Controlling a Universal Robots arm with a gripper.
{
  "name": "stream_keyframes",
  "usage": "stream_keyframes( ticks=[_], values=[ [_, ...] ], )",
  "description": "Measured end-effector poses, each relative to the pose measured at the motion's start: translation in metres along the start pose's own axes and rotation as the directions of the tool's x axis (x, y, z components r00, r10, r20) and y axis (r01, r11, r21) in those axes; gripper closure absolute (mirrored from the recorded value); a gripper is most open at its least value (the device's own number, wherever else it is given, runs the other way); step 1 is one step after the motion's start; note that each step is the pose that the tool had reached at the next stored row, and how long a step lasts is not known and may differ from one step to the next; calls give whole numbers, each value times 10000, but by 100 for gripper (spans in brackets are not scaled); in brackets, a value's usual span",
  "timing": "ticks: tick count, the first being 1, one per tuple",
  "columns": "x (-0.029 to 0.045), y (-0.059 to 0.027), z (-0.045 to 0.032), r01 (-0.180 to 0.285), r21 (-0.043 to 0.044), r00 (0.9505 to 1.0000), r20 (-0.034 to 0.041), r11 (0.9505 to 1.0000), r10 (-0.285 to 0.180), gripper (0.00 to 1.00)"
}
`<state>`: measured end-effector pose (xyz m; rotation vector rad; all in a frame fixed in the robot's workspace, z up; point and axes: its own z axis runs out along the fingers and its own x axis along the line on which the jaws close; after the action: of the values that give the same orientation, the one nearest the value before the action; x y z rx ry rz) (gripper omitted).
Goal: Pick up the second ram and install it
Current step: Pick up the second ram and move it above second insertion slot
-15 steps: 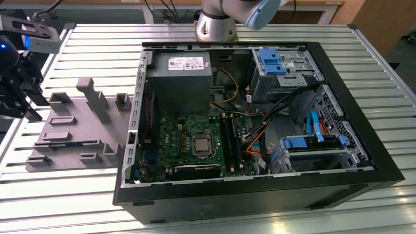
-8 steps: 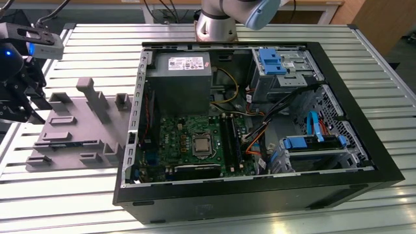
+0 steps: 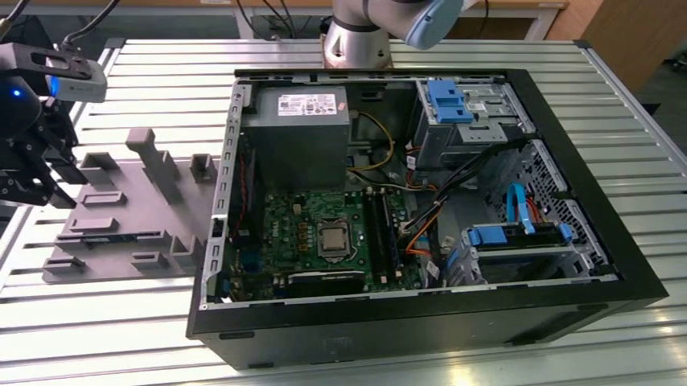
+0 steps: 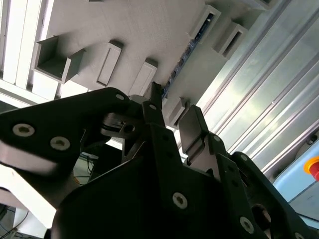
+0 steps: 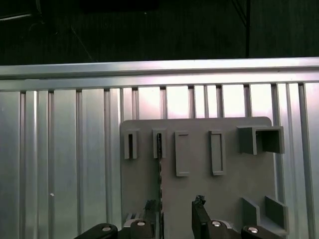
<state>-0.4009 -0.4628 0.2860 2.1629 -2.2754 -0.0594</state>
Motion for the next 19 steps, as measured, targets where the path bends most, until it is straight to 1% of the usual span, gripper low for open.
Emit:
stream_keyframes(
  ticks=[3,4,12,13,19],
  values=[
    [26,-2,55,0,0,10000,0,10000,0,58],
    [55,-6,137,0,0,10000,0,10000,0,58],
    [80,-11,282,0,0,10000,0,10000,0,58],
    [81,-11,294,0,0,10000,0,10000,0,58],
    [81,-11,299,0,0,10000,-1,10000,0,58]
  ],
)
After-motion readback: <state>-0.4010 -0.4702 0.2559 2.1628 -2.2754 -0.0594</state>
